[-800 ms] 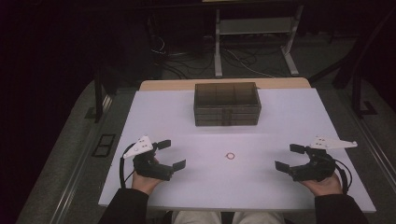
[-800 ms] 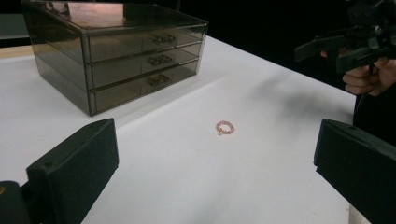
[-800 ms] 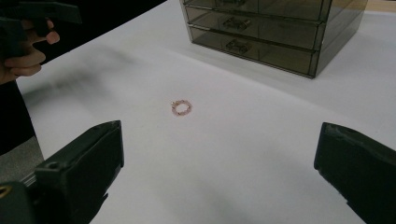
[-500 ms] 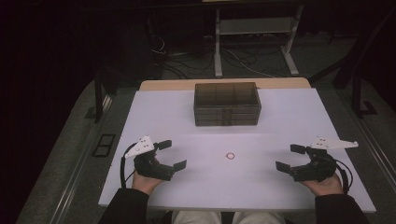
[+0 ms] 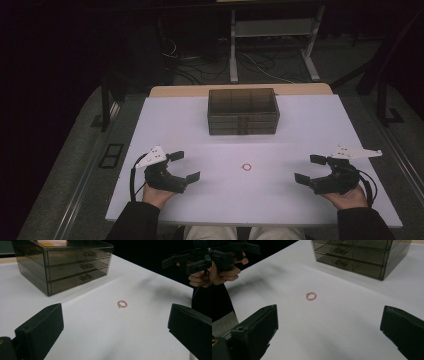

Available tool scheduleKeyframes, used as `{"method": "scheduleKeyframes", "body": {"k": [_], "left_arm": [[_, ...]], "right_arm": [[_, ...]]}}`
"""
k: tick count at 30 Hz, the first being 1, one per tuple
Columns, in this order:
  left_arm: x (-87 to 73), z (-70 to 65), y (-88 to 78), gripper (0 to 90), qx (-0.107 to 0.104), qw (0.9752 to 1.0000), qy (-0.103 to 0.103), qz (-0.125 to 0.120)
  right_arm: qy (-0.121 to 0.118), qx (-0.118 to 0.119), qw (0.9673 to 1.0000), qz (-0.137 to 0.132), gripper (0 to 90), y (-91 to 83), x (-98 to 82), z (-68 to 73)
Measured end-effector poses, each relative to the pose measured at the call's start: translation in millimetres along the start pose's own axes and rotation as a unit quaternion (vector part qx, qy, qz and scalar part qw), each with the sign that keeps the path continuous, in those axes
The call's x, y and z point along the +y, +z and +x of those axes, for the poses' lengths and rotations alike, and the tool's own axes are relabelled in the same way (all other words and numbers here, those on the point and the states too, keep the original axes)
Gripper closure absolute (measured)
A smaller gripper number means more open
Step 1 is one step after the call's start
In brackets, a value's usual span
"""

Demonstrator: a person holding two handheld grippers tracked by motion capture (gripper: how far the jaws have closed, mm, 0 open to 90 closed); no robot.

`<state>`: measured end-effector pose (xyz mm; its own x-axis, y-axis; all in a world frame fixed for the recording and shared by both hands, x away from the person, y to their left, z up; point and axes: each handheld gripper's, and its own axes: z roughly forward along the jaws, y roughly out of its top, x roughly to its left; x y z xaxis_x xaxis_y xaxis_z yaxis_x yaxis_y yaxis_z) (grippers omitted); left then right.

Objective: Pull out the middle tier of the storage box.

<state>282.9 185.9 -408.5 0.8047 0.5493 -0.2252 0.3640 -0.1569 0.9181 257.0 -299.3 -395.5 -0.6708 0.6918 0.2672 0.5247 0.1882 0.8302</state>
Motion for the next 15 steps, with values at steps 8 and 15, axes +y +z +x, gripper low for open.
{"method": "scheduleKeyframes", "body": {"k": [8, 15], "left_arm": [[-1.2, 0.4, 1.4, 0.0, 0.002, 1.0, -0.003, 0.004], [-2.3, 0.5, 2.1, 0.0, 0.002, 1.0, -0.004, 0.007]], "right_arm": [[0.002, 0.004, 0.9999, 0.01, 0.9, 3.6, 4.1, 1.8], [0.003, 0.005, 0.9998, 0.02, 0.9, 8.8, 9.9, -0.5]]}}
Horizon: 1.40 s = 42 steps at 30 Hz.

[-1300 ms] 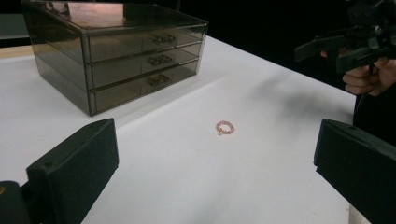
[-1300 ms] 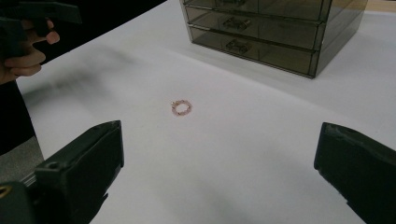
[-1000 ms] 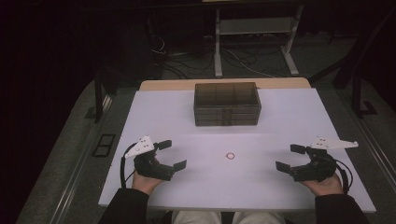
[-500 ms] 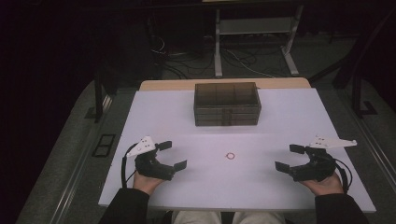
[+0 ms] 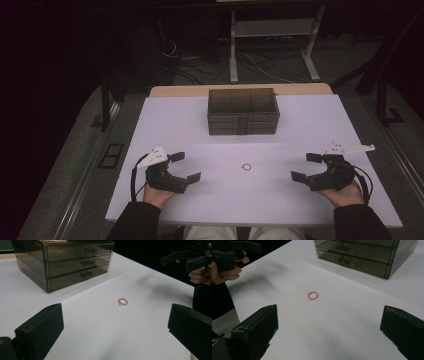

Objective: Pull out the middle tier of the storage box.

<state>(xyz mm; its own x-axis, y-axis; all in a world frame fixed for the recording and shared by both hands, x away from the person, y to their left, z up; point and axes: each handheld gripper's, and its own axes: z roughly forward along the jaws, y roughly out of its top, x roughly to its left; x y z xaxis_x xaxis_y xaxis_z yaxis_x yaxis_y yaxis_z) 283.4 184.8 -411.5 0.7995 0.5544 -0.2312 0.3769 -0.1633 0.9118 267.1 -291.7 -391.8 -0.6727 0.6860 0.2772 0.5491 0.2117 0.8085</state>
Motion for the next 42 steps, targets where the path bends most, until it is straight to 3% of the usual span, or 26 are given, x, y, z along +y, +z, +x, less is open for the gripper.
{"method": "scheduleKeyframes", "body": {"k": [30, 42], "left_arm": [[-2.6, -0.1, -0.2, 0.0, 0.001, 1.0, -0.002, 0.0], [-2.6, 0.3, -0.5, 0.0, 0.001, 1.0, 0.001, -0.004]], "right_arm": [[-0.026, 0.03, 0.999, 0.023, 0.9, 23.1, 41.1, 12.1], [-0.025, 0.035, 0.9987, 0.026, 0.9, 34.0, 50.2, 12.6]]}}
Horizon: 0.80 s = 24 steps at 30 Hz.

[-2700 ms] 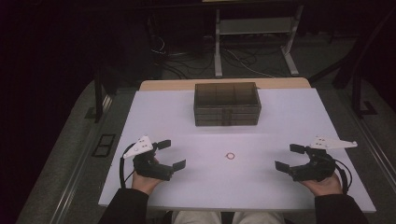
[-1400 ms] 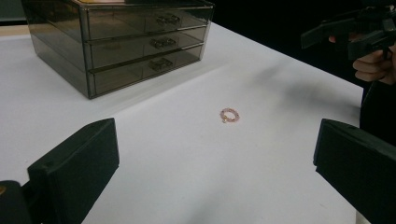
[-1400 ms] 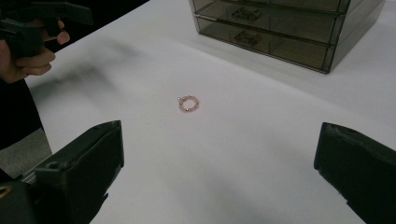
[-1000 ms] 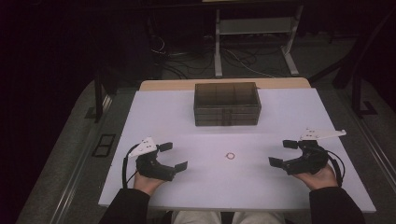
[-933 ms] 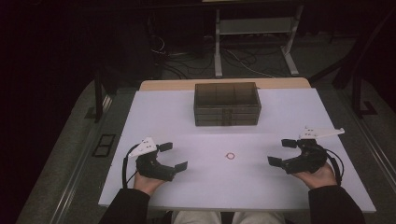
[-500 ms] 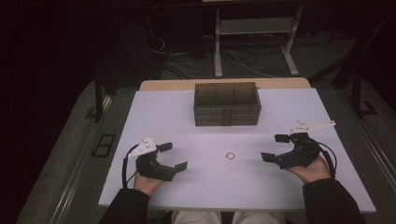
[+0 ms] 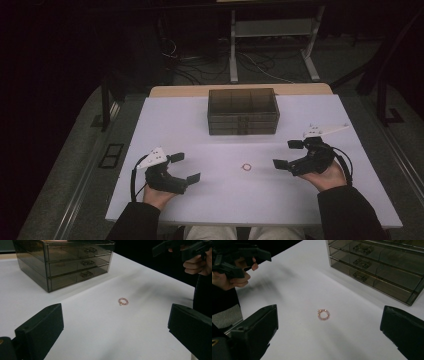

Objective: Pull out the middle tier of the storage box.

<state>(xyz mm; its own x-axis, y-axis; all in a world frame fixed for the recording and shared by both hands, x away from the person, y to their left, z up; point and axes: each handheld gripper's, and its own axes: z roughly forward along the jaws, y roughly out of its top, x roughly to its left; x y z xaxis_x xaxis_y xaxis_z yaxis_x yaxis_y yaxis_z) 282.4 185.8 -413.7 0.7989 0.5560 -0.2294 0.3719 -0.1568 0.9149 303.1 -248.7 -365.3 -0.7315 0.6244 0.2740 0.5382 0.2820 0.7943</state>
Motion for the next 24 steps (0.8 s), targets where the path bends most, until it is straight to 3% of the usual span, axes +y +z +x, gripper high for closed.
{"method": "scheduleKeyframes", "body": {"k": [24], "left_arm": [[-0.2, 3.0, 2.4, 0.0, 0.008, 0.9998, -0.002, -0.02]], "right_arm": [[0.03, 0.014, 0.9994, -0.007, 0.9, 24.8, 22.9, -14.9]]}}
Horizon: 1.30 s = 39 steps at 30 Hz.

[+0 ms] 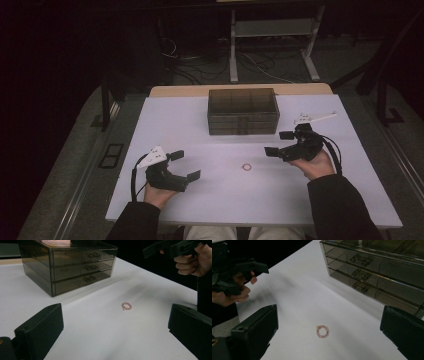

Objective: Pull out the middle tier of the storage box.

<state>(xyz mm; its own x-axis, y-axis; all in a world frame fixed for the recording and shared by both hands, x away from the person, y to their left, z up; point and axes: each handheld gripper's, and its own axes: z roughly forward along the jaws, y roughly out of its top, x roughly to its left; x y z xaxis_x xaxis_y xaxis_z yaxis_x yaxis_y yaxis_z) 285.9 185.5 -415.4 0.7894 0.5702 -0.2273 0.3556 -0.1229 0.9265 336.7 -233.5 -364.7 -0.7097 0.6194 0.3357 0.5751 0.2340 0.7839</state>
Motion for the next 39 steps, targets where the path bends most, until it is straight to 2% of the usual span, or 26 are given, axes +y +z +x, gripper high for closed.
{"method": "scheduleKeyframes", "body": {"k": [5, 22, 29, 32, 39], "left_arm": [[-0.2, 0.2, 0.1, 0.0, -0.001, 1.0, -0.001, -0.006], [0.0, -0.1, 0.0, 0.0, -0.004, 1.0, -0.002, -0.005], [0.1, -0.2, -0.3, 0.0, -0.003, 1.0, -0.001, -0.006], [0.1, -0.2, -0.2, 0.0, -0.002, 1.0, 0.0, -0.006], [-0.4, -1.1, 1.7, 0.0, -0.005, 1.0, 0.002, 0.001]], "right_arm": [[0.013, 0.004, 0.9999, -0.006, 1.0, 7.6, 0.4, -1.8], [0.055, 0.025, 0.9979, -0.022, 0.9, 27.8, -1.0, -11.8], [0.09, 0.042, 0.9942, -0.04, 0.9, 32.7, -1.2, -16.1], [0.101, 0.041, 0.9929, -0.047, 0.9, 34.2, -1.2, -17.8], [0.134, 0.055, 0.9877, -0.057, 0.9, 39.9, -1.7, -20.1]]}}
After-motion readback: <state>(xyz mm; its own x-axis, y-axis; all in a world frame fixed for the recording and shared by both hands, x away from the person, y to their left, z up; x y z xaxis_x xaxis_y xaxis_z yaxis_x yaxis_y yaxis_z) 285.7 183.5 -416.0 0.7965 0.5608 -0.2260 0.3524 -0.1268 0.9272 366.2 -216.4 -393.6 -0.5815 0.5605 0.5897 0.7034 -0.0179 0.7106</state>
